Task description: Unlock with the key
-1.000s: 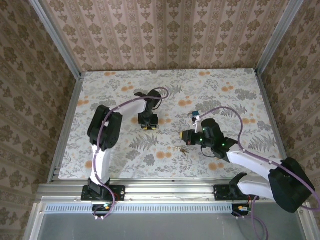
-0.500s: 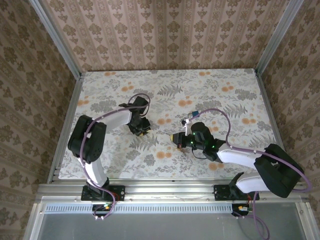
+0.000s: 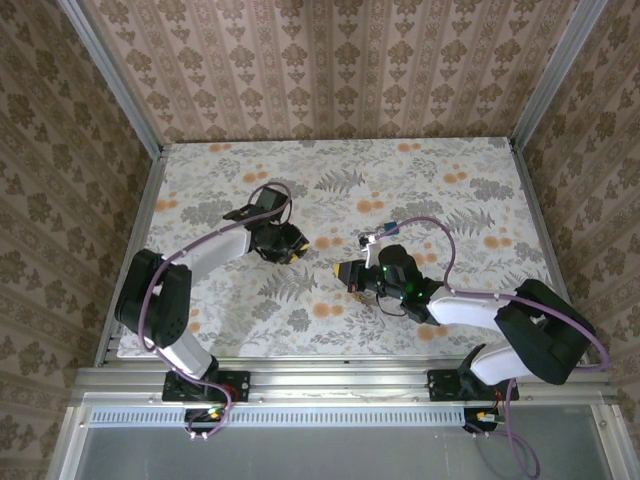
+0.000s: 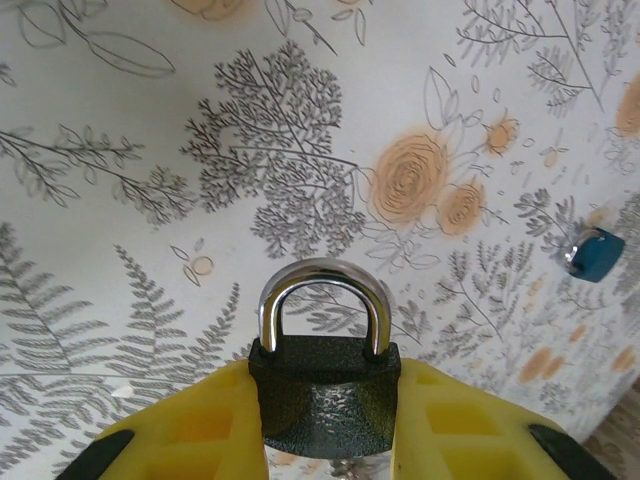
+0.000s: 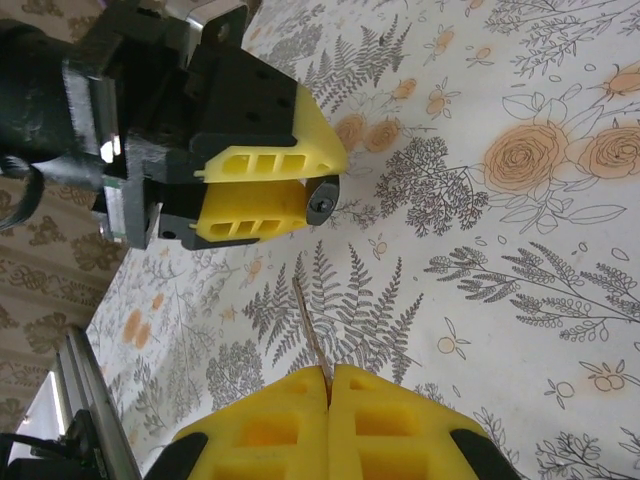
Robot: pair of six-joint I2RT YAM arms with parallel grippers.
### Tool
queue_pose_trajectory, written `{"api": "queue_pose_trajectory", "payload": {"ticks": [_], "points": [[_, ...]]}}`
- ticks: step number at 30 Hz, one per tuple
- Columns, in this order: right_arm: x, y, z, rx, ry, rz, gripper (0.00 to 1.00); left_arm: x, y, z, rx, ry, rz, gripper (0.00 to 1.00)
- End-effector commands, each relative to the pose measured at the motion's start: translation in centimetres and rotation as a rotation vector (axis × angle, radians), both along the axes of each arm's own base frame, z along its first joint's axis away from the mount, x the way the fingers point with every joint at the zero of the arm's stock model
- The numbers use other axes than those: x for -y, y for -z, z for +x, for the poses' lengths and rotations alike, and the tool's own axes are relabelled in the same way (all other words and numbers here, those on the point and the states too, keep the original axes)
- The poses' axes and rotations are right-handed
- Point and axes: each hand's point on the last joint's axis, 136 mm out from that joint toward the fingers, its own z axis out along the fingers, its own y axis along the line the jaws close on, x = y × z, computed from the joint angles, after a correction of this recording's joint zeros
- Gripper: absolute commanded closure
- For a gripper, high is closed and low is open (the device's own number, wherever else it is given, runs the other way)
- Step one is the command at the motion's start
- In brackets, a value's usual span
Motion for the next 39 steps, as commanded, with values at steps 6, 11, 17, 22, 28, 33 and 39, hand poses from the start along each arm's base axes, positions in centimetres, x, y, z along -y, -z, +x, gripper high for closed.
{"api": "queue_pose_trajectory", "payload": {"ticks": [6,11,17,22,28,33,39], "points": [[-1.3,-0.2,1.4,0.003,0.038,0.054,1.00,1.1,-2.2,0.3,0.032,-0.028,-0.102,0.84],[-1.9,0.6,1.9,-0.014,0.054,0.068,1.00,1.5,-2.3,0.2,0.033,-0.022,-0.114,0.84],[-2.3,1.5,2.8,-0.038,0.081,0.066,1.00,1.6,-2.3,0.2,0.035,-0.019,-0.111,0.84],[-2.7,1.5,3.2,-0.044,0.090,0.082,1.00,1.6,-2.1,-0.2,0.023,-0.012,-0.096,0.84],[-3.1,1.4,3.7,-0.043,0.105,0.086,1.00,2.0,-2.2,-0.2,0.023,-0.006,-0.104,0.84],[-3.1,1.4,3.8,-0.038,0.111,0.085,1.00,2.1,-2.2,-0.2,0.019,-0.006,-0.108,0.84],[-2.9,1.6,3.7,-0.038,0.122,0.080,1.00,1.6,-1.8,-0.5,-0.014,-0.036,-0.084,0.84]]}}
